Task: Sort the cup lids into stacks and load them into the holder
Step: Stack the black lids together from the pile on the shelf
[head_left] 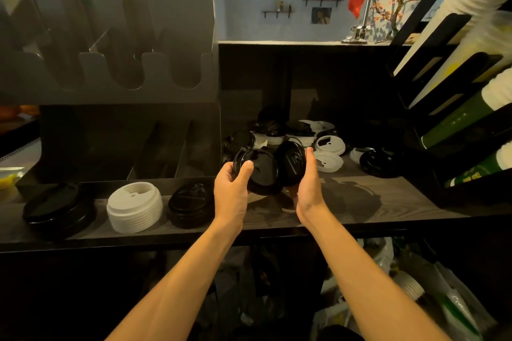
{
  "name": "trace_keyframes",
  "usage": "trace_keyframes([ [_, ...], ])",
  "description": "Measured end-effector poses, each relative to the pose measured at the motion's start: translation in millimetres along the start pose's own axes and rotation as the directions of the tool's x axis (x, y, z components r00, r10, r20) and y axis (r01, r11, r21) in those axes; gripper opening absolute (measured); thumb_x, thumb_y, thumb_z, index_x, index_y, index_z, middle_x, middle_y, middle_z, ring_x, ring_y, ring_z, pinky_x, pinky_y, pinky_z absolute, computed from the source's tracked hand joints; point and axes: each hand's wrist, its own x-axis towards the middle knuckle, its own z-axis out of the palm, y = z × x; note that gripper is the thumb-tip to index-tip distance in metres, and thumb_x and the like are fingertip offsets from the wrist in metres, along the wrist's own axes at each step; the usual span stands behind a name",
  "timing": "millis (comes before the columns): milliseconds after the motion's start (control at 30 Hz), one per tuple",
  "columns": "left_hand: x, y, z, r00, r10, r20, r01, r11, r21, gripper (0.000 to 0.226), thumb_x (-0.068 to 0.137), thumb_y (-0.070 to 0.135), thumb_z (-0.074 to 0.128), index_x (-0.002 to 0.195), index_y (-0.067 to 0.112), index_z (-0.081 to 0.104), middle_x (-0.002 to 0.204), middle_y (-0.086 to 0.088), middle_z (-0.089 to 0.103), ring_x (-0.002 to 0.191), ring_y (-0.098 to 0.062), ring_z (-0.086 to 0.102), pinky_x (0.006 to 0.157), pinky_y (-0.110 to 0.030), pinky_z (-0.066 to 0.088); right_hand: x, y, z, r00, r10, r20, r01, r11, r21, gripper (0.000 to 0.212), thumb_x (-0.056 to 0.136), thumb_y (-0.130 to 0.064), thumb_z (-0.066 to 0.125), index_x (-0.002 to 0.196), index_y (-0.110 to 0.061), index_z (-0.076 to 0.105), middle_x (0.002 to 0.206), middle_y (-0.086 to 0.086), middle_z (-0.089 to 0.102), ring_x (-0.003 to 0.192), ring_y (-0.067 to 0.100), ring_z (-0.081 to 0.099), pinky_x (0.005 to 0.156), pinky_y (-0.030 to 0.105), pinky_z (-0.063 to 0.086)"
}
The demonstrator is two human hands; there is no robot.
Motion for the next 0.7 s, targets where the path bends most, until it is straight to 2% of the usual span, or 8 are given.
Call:
trace_keyframes([
  [67,-0.2,-0.9,-0.2,0.999,0.038,-0.006,-0.038,0.999,0.006,0.015,0.098,0.031,0.065,0.091,0.018,0.064,0.092,-0.004,0.071,0.093,-0.020,0.069,0.092,-0.041,0.057,1.7,1.8,0.6,0.999,-0.006,-0.032,0.006,1.000,-0.007,0.067,0.100,-0.067,0.027,0.158,-0.034,0.023,0.165,-0.004,0.025,0.152,0.019,0.020,0.125,0.048,0.018],
  [133,-1.2,-0.1,-0.6,0.998,0.063,-0.017,-0.063,0.998,0.009,0.019,0.099,0.029,0.065,0.083,0.020,0.060,0.075,0.011,0.063,0.077,-0.004,0.060,0.079,-0.027,0.051,2.2,1.4,0.4,0.999,0.002,-0.039,-0.002,1.000,0.003,0.065,0.102,-0.065,0.025,0.159,-0.034,0.022,0.165,-0.004,0.024,0.152,0.019,0.020,0.124,0.042,0.018],
  [233,-1.5,-0.1,-1.4,0.997,0.072,-0.021,-0.072,0.997,-0.003,0.024,0.099,0.028,0.065,0.078,0.020,0.056,0.064,0.018,0.058,0.066,0.002,0.055,0.069,-0.018,0.047,4.6,-0.9,-1.8,0.999,0.009,-0.041,-0.006,0.998,0.059,0.059,0.105,-0.058,0.025,0.157,-0.031,0.027,0.161,-0.002,0.034,0.147,0.019,0.031,0.112,0.032,0.029],
  [433,-4.0,1.1,-0.6,0.993,0.114,0.015,-0.114,0.993,0.017,0.019,0.098,0.031,0.066,0.085,0.017,0.062,0.079,0.007,0.064,0.078,-0.004,0.060,0.074,-0.018,0.052,1.5,-6.3,-2.5,0.999,0.039,-0.033,-0.035,0.992,0.117,0.059,0.104,-0.058,0.029,0.155,-0.030,0.035,0.148,-0.003,0.048,0.137,0.017,0.042,0.103,0.030,0.036],
  [533,-2.8,0.2,-1.1,0.994,0.108,0.005,-0.108,0.994,0.015,0.023,0.099,0.027,0.065,0.079,0.018,0.058,0.069,0.016,0.060,0.070,0.003,0.057,0.069,-0.012,0.050,3.9,-7.2,-4.0,0.997,0.069,-0.035,-0.059,0.972,0.227,0.054,0.103,-0.059,0.035,0.142,-0.027,0.052,0.128,-0.004,0.063,0.126,0.018,0.054,0.108,0.039,0.044],
  [600,-2.7,0.9,-1.1,0.995,0.098,-0.019,-0.097,0.995,0.035,0.023,0.100,0.029,0.063,0.081,0.017,0.058,0.073,0.013,0.061,0.069,0.004,0.058,0.069,-0.013,0.049,6.0,-7.2,-4.6,0.995,0.095,-0.038,-0.081,0.957,0.278,0.050,0.103,-0.057,0.037,0.134,-0.025,0.059,0.124,0.000,0.067,0.121,0.021,0.060,0.107,0.044,0.047],
  [700,-1.6,-0.5,-1.3,0.999,0.034,-0.012,-0.033,0.998,0.057,0.021,0.101,0.035,0.061,0.097,0.015,0.065,0.089,0.008,0.069,0.084,0.004,0.064,0.081,-0.019,0.050,8.4,-3.4,-6.3,0.997,0.074,0.023,-0.077,0.961,0.267,0.052,0.101,-0.057,0.040,0.135,-0.023,0.060,0.129,0.005,0.068,0.121,0.024,0.062,0.106,0.044,0.049],
])
